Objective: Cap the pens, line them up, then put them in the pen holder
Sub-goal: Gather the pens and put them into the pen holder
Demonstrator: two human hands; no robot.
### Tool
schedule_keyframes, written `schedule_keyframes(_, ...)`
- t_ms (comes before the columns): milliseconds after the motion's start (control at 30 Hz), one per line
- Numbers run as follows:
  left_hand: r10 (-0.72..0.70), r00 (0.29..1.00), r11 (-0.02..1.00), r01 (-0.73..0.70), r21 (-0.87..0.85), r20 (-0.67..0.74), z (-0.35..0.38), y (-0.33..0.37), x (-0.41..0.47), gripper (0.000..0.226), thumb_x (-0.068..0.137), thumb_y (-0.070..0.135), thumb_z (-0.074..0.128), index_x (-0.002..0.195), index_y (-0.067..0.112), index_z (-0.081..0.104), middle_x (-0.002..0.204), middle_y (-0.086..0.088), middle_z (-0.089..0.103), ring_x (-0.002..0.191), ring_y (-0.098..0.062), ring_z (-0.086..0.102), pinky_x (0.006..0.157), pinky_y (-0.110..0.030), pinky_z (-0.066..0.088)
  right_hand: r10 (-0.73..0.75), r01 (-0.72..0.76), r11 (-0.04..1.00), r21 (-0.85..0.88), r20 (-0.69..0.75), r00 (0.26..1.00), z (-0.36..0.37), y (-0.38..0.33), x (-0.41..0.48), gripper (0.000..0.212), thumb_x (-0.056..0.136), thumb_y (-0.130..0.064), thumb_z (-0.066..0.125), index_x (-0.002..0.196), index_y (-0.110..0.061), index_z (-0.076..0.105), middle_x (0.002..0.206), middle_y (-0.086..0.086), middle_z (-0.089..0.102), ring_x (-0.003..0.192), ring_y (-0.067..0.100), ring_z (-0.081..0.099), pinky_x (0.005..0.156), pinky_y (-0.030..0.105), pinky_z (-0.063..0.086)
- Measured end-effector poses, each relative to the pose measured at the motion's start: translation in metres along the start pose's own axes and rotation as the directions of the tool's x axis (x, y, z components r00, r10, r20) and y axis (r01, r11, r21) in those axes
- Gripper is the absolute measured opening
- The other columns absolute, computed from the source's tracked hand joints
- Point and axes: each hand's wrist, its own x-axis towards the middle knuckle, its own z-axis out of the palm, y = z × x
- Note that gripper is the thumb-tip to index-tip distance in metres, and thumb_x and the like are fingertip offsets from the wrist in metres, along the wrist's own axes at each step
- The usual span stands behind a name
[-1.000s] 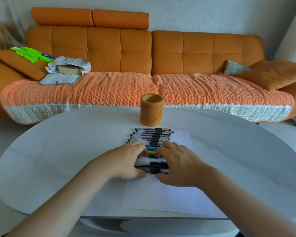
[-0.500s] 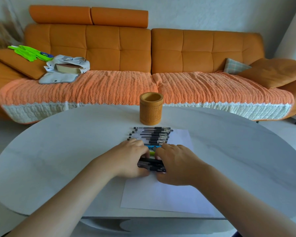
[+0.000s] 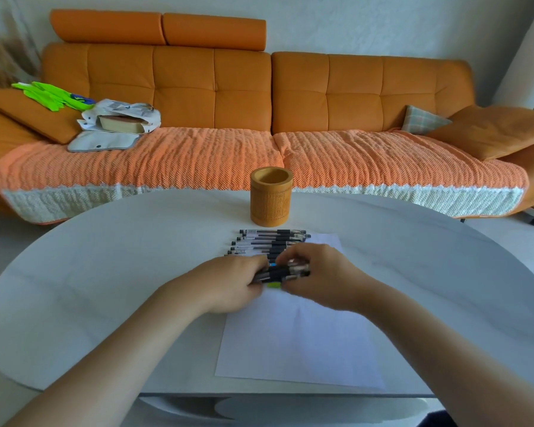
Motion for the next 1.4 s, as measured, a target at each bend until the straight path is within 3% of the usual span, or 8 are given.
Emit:
schedule_keyframes(133, -0.031, 0.998, 0.908, 0.007, -0.42, -0.05, -0.013, 0.001, 0.004, 0.018, 0.096, 0.033, 0.054, 0.113, 0.04, 0.056, 0.098, 0.015, 0.066, 0.091, -0.006, 0.061, 0.08, -0.031, 0.049, -0.031, 0.034, 0.78, 0.625, -0.016, 0.999, -0.008, -0.005, 0.006, 0.028, 0.078, -0.008, 0.079, 0.103, -0.006, 0.068, 0.075, 0.01, 0.062, 0.059, 0.017, 0.051, 0.053, 0.027, 0.041)
schedule_keyframes(200, 0.0, 0.999, 0.843, -0.025, -0.537, -0.048, -0.017, 0.005, 0.005, 0.021, 0.099, 0.029, 0.051, 0.114, 0.043, 0.054, 0.078, 0.026, 0.064, 0.071, 0.006, 0.058, 0.064, -0.021, 0.045, -0.076, 0.061, 0.672, 0.738, -0.014, 0.997, -0.004, -0.014, 0.009, 0.035, 0.079, -0.018, 0.078, 0.108, -0.002, 0.065, 0.086, 0.009, 0.068, 0.07, 0.015, 0.062, 0.062, 0.026, 0.048)
schedule_keyframes(400, 0.01, 0.999, 0.767, -0.037, -0.64, -0.045, -0.026, 0.022, 0.016, 0.022, 0.099, 0.029, 0.05, 0.078, 0.025, 0.049, 0.06, 0.002, 0.053, 0.055, -0.011, 0.049, 0.053, -0.021, 0.041, -0.006, 0.119, 0.48, 0.869, -0.132, 0.991, 0.007, -0.035, 0.031, 0.037, 0.092, -0.02, 0.065, 0.112, 0.009, 0.054, 0.084, 0.027, 0.065, 0.058, 0.053, 0.059, 0.052, 0.05, 0.054)
schedule_keyframes(700, -0.171, 0.985, 0.822, 0.142, -0.551, -0.002, -0.082, -0.023, 0.063, 0.031, 0.087, 0.049, 0.063, 0.108, 0.026, 0.057, 0.109, 0.009, 0.059, 0.102, -0.009, 0.055, 0.079, -0.027, 0.04, 0.065, 0.273, 0.365, 0.89, -0.317, 0.946, -0.052, -0.047, 0.101, 0.011, 0.098, -0.006, 0.053, 0.109, -0.005, 0.055, 0.076, 0.008, 0.06, 0.079, 0.027, 0.061, 0.085, 0.044, 0.052)
schedule_keyframes(933, -0.324, 0.853, 0.703, -0.072, -0.708, -0.409, -0.104, -0.058, 0.131, 0.03, 0.102, 0.033, 0.04, 0.129, 0.025, 0.052, 0.136, 0.001, 0.054, 0.126, -0.019, 0.05, 0.106, -0.038, 0.038, 0.101, 0.405, 0.503, 0.764, -0.518, 0.85, -0.09, -0.064, 0.176, 0.011, 0.096, 0.0, 0.055, 0.095, -0.012, 0.054, 0.079, 0.013, 0.055, 0.076, 0.03, 0.057, 0.08, 0.045, 0.054)
schedule_keyframes(1133, -0.294, 0.778, 0.706, -0.215, -0.675, -0.556, -0.108, -0.057, 0.163, 0.039, 0.104, 0.034, 0.031, 0.142, 0.03, 0.039, 0.146, 0.0, 0.046, 0.131, -0.016, 0.044, 0.1, -0.03, 0.035, 0.045, 0.266, 0.808, 0.526, -0.505, 0.862, -0.07, -0.047, 0.213, 0.01, 0.094, -0.008, 0.058, 0.095, -0.018, 0.056, 0.075, 0.005, 0.064, 0.067, 0.018, 0.065, 0.071, 0.038, 0.059)
schedule_keyframes(1300, -0.064, 0.845, 0.841, -0.24, -0.484, -0.531, -0.103, -0.055, 0.178, 0.046, 0.105, 0.031, 0.033, 0.15, 0.036, 0.027, 0.158, 0.006, 0.029, 0.142, -0.011, 0.029, 0.106, -0.024, 0.026, -0.004, 0.102, 0.966, 0.238, -0.38, 0.925, -0.046, -0.027, 0.219, 0.001, 0.092, -0.026, 0.053, 0.093, -0.026, 0.053, 0.08, -0.001, 0.064, 0.077, 0.023, 0.062, 0.076, 0.049, 0.052)
schedule_keyframes(1400, 0.038, 0.903, 0.923, -0.196, -0.332, -0.428, -0.089, -0.061, 0.182, 0.046, 0.105, 0.029, 0.032, 0.151, 0.034, 0.027, 0.16, 0.008, 0.024, 0.146, -0.011, 0.021, 0.114, -0.025, 0.021, 0.02, 0.014, 0.995, 0.098, -0.338, 0.941, -0.038, -0.017, 0.221, 0.03, 0.085, -0.03, 0.04, 0.112, -0.028, 0.054, 0.098, 0.001, 0.066, 0.102, 0.033, 0.057, 0.093, 0.056, 0.043)
